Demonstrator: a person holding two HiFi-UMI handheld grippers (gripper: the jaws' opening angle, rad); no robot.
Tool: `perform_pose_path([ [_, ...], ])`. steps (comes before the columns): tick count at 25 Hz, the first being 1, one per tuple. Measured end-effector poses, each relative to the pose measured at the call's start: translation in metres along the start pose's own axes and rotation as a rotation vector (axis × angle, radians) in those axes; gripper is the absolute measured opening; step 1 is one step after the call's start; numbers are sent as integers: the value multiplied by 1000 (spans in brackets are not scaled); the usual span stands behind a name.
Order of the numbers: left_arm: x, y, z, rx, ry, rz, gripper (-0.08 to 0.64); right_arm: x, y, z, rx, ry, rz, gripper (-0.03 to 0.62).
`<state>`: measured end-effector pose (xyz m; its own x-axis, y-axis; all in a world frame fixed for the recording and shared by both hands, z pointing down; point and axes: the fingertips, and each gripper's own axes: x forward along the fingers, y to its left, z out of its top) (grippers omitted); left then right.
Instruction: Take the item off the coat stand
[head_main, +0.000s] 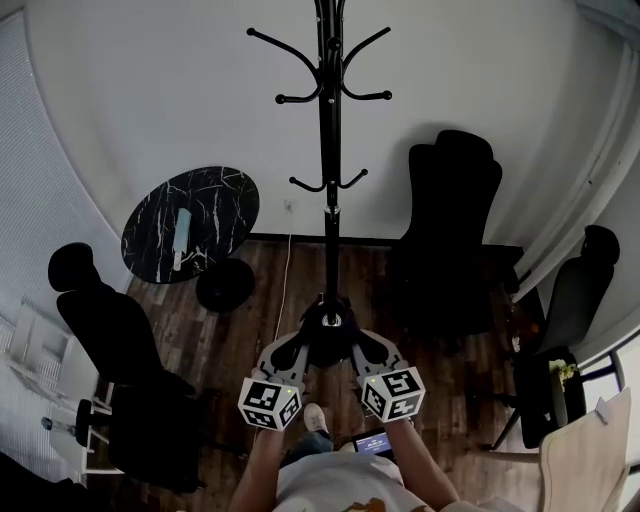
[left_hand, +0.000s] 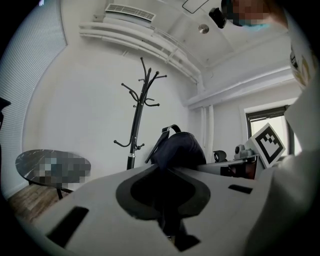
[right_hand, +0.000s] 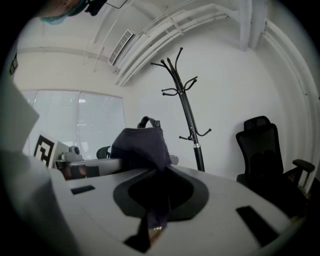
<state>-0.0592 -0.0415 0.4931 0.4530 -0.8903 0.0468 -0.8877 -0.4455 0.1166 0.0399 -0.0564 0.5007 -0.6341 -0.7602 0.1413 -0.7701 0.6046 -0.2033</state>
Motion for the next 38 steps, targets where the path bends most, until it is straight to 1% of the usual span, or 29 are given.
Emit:
perform_pose_path([
  [6,-31,-18,-6,-3,5,10,34,-30,19,-7,-1,-4,5,35],
  [11,-37,-34,-6,7,1,-8,34,-49,19,-9,11,-17,-19,35],
  [15,-39,-42,1,-7,-20,-16,34,-59,21,-2,-7,-26,-21,35],
  [20,-40,-46,3,-36,-34,-11,34,-61,20,2,-17,-24,-18,34],
  [27,-45,-44,-1,-33,-24,4,34,-59,23,-4,-29,-7,-14,34],
  [38,-41,-44,-8,-32,2,-3,34,-58,18,-10,-36,15,-27,32],
])
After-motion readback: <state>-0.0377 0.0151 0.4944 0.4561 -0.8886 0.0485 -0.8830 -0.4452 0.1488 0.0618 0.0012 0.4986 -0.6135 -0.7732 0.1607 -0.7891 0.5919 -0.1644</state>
